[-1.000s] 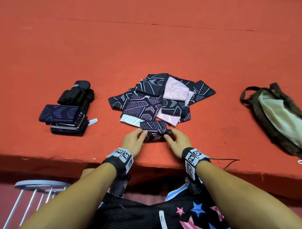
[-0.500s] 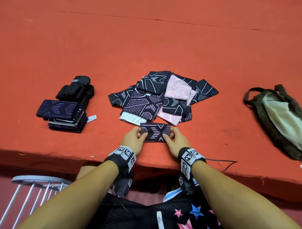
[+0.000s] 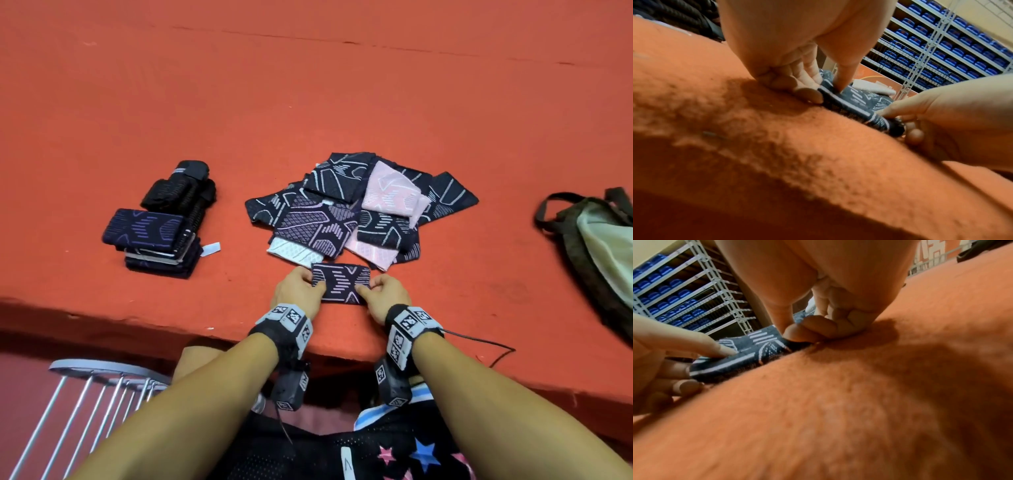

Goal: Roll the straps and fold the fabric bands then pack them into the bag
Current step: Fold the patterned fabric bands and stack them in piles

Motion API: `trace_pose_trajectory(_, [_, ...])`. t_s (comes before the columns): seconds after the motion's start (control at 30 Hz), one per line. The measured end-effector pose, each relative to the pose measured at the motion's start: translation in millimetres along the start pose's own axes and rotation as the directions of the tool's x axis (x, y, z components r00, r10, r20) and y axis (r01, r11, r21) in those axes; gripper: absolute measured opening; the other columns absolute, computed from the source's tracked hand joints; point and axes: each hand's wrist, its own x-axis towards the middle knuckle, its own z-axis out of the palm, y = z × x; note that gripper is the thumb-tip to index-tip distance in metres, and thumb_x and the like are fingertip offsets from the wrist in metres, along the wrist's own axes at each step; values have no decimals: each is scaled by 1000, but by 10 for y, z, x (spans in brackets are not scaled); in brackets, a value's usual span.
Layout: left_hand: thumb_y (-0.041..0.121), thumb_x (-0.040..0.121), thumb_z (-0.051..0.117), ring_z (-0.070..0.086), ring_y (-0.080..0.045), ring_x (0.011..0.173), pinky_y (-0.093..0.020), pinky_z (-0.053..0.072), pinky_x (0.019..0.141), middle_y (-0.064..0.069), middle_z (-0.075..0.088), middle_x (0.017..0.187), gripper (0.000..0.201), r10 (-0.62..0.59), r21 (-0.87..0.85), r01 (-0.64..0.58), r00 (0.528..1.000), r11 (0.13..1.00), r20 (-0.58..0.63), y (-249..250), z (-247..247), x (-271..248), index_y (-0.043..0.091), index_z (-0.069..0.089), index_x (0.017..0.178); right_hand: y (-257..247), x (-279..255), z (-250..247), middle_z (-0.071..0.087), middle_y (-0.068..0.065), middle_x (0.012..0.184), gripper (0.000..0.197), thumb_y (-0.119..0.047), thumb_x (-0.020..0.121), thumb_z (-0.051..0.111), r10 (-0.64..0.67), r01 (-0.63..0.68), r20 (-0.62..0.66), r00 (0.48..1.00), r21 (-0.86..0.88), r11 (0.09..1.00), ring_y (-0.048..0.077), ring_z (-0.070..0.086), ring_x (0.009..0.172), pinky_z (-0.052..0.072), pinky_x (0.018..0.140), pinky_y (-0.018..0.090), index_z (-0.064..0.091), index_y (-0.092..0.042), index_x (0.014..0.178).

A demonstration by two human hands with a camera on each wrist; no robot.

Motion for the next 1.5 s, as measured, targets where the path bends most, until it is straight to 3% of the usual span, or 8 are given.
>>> trace_pose_trajectory(0.23, [29, 91, 67, 60, -25, 88, -35, 46, 82, 3, 59, 90, 19, 98, -169, -110, 992, 980, -77, -69, -411, 108, 28, 49, 88, -322, -41, 178, 68, 1, 78, 45, -59, 65, 67, -173, 163, 43, 984, 169, 972, 32, 69, 76, 58, 76, 52, 55, -21, 84])
trace_pose_trajectory(0.37, [26, 93, 66, 61, -24, 86, -33, 42, 74, 8, 59, 82, 19, -7, -258, -52, 975, 965, -223, -294, -789, 167, 24, 47, 98, -903, -219, 469, 60, 4, 71, 38, -24, 85, 74, -250, 226, 56, 967, 275, 935, 33, 65, 62, 58, 65, 58, 38, -34, 91])
trace_pose_trajectory(0.47, [22, 92, 65, 59, -24, 84, -36, 44, 78, 5, 60, 86, 23, -2, -270, -86, 951, 959, -310, -469, -1072, 233, 23, 44, 100, -1173, -260, 773, 56, 6, 70, 40, -15, 92, 66, -346, 313, 100, 933, 252, 916, 24, 62, 47, 56, 51, 40, 34, -40, 89])
trace_pose_trajectory(0.67, [13, 90, 64, 52, -18, 117, -18, 31, 97, -5, 46, 133, 39, 96, -143, -143, 952, 979, -291, -636, -1267, 426, 23, 57, 127, -1575, -93, 1341, 52, -5, 70, 19, -21, 97, 59, -336, 297, 144, 931, 238, 925, 13, 63, 51, 59, 62, 44, 49, -34, 88])
trace_pose_trajectory(0.8, [18, 93, 61, 41, -23, 138, -27, 33, 108, -6, 17, 160, 51, 44, -93, -67, 973, 993, -228, -654, -1229, 628, 24, 49, 143, -1739, 138, 1562, 64, 0, 82, 18, -15, 97, 57, -293, 251, 149, 945, 244, 937, 12, 65, 53, 62, 63, 44, 54, -32, 93])
trace_pose_trajectory(0.9, [19, 93, 59, 53, -24, 126, -32, 44, 101, -2, 9, 163, 53, 51, -30, -59, 973, 998, -225, -672, -1161, 762, 23, 47, 145, -1761, 314, 1636, 63, 1, 85, 16, -12, 97, 58, -255, 215, 140, 957, 252, 944, 12, 68, 54, 63, 67, 42, 60, -28, 100])
trace_pose_trajectory(1.33, [32, 97, 51, 43, -18, 137, -35, 37, 110, 12, 33, 158, 47, 21, 177, 12, 983, 984, -182, -622, -1040, 986, 28, 50, 145, -1764, 559, 1607, 67, 4, 117, 43, -21, 90, 63, -412, 429, 295, 862, 7, 903, 12, 72, 72, 60, 82, 34, 63, -30, 132])
trace_pose_trajectory(1.5, [26, 94, 55, 56, -14, 120, -27, 42, 94, 9, 49, 138, 36, 71, 79, -55, 972, 995, -225, -423, -1072, 938, 29, 61, 130, -1770, 448, 1262, 74, 9, 102, 35, -10, 92, 57, -333, 286, 290, 897, 193, 939, 18, 73, 66, 62, 71, 34, 69, -26, 120])
